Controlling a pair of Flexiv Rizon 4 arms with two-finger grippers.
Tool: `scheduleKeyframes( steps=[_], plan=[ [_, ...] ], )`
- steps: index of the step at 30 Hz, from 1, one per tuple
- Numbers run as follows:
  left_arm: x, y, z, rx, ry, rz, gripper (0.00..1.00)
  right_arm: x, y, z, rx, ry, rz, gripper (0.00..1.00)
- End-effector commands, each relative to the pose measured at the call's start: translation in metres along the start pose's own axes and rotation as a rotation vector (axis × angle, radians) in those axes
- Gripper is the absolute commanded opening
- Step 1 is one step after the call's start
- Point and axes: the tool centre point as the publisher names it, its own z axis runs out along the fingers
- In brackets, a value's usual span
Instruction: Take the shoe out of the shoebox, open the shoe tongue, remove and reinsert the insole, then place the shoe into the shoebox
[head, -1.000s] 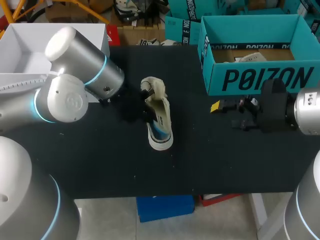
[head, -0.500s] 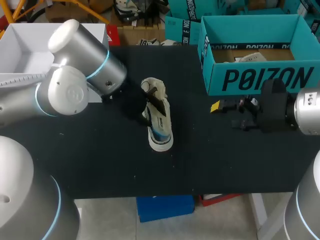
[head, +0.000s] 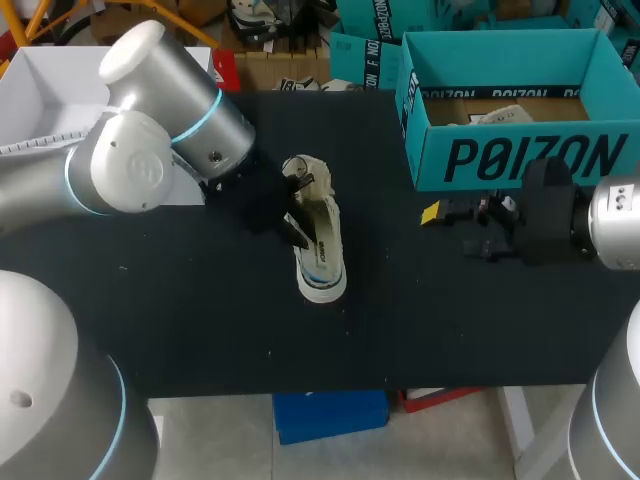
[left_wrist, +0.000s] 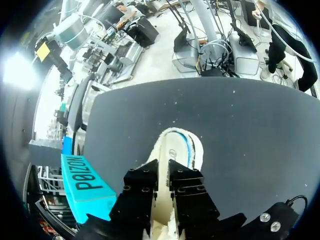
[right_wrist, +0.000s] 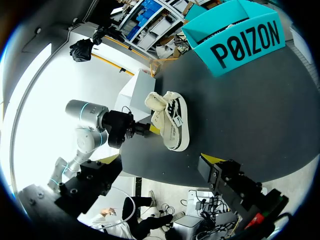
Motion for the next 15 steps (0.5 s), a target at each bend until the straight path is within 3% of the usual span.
scheduleKeyframes(
  steps=[1, 15],
  plan=[
    [-0.003, 0.000, -0.001, 0.010, 0.071, -0.001, 0.00, 0.001, 0.000, 0.000, 0.001, -0.001, 0.000, 1.00],
    [0.010, 0.003, 0.013, 0.014, 0.229, -0.006, 0.00, 0.001, 0.000, 0.000, 0.001, -0.001, 0.000, 1.00]
  ],
)
